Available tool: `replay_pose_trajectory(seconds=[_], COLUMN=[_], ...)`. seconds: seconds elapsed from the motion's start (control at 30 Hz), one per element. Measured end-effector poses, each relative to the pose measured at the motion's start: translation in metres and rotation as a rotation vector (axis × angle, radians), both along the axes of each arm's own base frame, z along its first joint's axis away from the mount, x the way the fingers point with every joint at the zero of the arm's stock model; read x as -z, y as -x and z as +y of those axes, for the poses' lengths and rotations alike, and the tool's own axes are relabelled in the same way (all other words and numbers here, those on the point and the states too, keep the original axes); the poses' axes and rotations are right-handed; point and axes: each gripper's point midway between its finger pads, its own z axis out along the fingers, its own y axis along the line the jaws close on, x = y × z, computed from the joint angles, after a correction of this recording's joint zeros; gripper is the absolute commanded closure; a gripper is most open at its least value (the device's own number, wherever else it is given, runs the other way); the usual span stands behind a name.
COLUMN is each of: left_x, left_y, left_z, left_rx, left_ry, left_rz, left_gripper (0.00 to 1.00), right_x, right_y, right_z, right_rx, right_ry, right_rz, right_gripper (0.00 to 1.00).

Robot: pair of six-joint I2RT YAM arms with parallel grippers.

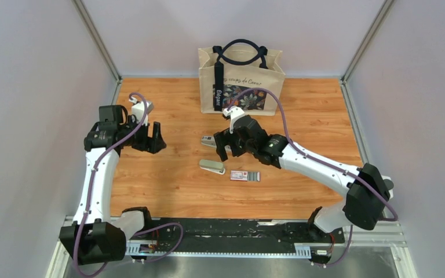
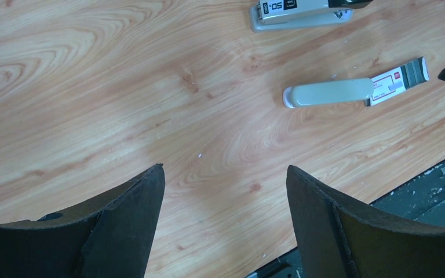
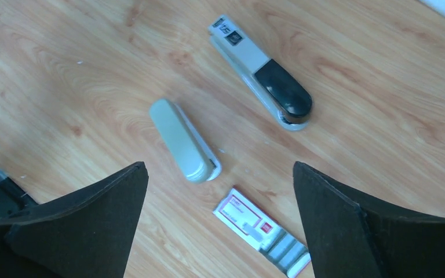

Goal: Unload the staples from the stapler

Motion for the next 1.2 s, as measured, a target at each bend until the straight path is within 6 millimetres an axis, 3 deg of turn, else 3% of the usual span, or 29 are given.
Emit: replay_pose_trajectory(seconds=[0.13,0.27,0.33,0.5,0.63,0.97,1.2], left_x=[-0.001,-0.004,-0.004,0.0,0.003,0.003,0.003], left_y=[0.0,0.0,0.002,0.005,0.006,0.006,0.006], left_z=[0.001,0.001,0.001,0.001,0.001,0.002,0.002], left_rx=[-0.002,-0.004,-0.005,-0.005,-0.007,-0.01,-0.009], left_ry=[-0.001,-0.004,-0.004,-0.005,-0.005,-0.004,-0.004], left_rz=[-0.007,-0.028,-0.032,-0.025,-0.015,-0.012,-0.012], left_gripper=[0.14,0.14,0.14,0.13,0.13,0.12,0.12], right_x=[0.018,0.058,0.069,0.053,0.046,0.092,0.093], right_y=[-0.01,-0.034,-0.03,-0.007,-0.003,0.011,0.027], right_z=[0.007,-0.017,-0.023,0.011,0.026,0.035,0.05], right_rx=[-0.02,0.094,0.107,-0.02,-0.095,-0.256,-0.348], right_ry=[-0.043,0.033,0.106,0.168,0.17,0.364,0.398], right_rz=[0.126,0.239,0.24,0.172,0.146,0.16,0.134], right_gripper=[0.03,0.08,0.08,0.09,0.15,0.2,0.25])
